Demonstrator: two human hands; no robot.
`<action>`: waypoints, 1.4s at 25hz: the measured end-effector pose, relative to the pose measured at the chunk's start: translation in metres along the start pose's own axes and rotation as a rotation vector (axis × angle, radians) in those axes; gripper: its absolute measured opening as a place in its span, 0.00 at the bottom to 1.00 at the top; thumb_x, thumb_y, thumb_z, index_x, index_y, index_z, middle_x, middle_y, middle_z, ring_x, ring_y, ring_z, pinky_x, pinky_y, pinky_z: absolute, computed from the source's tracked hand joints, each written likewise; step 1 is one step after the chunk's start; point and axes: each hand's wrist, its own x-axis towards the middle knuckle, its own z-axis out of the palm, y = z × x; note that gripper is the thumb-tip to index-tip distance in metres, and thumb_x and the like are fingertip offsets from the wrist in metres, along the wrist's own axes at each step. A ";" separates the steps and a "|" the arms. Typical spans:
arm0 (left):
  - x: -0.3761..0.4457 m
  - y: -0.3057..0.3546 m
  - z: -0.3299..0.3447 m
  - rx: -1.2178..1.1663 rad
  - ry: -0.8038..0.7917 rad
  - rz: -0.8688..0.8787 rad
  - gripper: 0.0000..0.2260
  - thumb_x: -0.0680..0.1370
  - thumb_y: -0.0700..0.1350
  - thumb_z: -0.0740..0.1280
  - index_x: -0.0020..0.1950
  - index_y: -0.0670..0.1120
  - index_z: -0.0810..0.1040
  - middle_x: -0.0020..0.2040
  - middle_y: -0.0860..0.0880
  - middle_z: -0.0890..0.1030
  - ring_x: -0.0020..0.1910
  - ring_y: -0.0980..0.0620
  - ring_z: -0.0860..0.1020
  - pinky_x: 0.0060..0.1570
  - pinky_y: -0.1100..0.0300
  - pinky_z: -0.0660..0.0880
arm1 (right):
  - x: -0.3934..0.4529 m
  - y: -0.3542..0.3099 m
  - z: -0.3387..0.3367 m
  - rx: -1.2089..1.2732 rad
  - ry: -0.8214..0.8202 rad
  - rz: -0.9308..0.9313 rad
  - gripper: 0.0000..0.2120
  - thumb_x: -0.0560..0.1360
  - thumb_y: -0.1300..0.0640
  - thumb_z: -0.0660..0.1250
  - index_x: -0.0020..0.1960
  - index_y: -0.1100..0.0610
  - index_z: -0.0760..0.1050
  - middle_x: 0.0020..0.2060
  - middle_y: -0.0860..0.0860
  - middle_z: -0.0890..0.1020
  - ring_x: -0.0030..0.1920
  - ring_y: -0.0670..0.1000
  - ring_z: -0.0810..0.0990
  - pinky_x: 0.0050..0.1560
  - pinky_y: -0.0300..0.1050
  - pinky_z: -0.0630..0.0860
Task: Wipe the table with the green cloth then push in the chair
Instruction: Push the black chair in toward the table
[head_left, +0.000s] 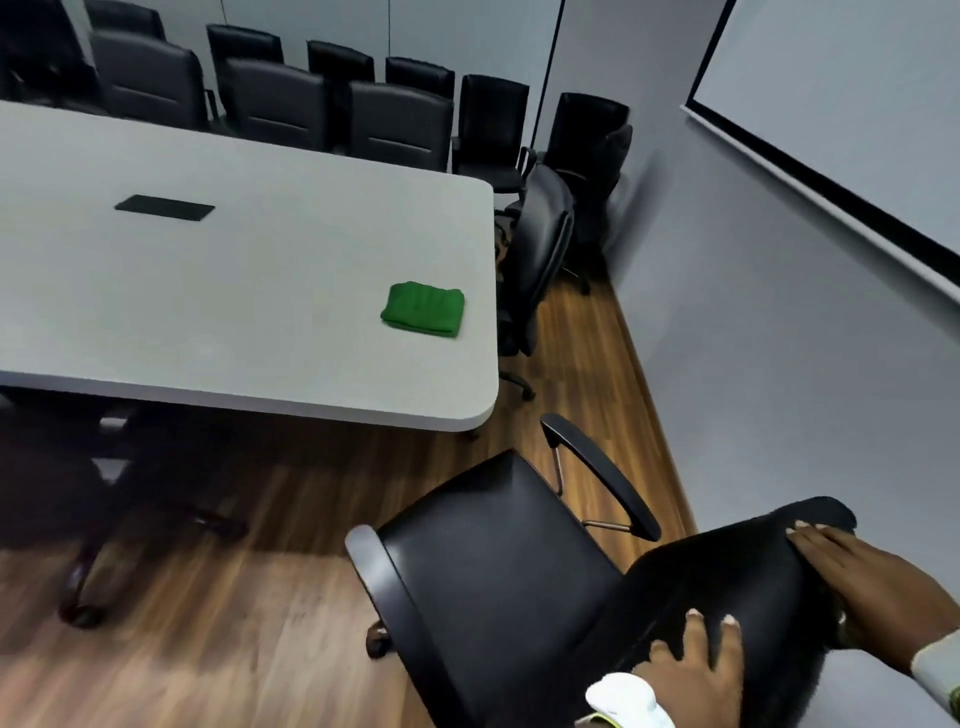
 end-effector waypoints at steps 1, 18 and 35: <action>-0.001 -0.017 -0.029 0.070 0.047 0.044 0.24 0.88 0.48 0.46 0.85 0.58 0.49 0.88 0.46 0.45 0.80 0.25 0.58 0.73 0.31 0.58 | 0.001 -0.008 0.001 0.017 0.019 0.022 0.63 0.36 0.46 0.84 0.68 0.59 0.69 0.62 0.58 0.80 0.57 0.60 0.81 0.41 0.54 0.84; -0.070 -0.214 -0.224 0.340 0.057 -0.084 0.49 0.56 0.71 0.74 0.75 0.64 0.67 0.67 0.56 0.79 0.66 0.48 0.81 0.66 0.53 0.77 | 0.082 -0.225 -0.073 0.366 0.290 -0.119 0.51 0.44 0.24 0.66 0.57 0.56 0.81 0.53 0.48 0.85 0.52 0.51 0.83 0.55 0.43 0.70; -0.079 -0.331 -0.328 0.438 0.186 -0.121 0.51 0.60 0.72 0.69 0.82 0.60 0.60 0.75 0.56 0.75 0.72 0.53 0.77 0.71 0.58 0.71 | 0.198 -0.344 -0.127 0.527 0.442 -0.246 0.52 0.54 0.29 0.74 0.71 0.52 0.67 0.67 0.48 0.74 0.69 0.51 0.68 0.72 0.43 0.52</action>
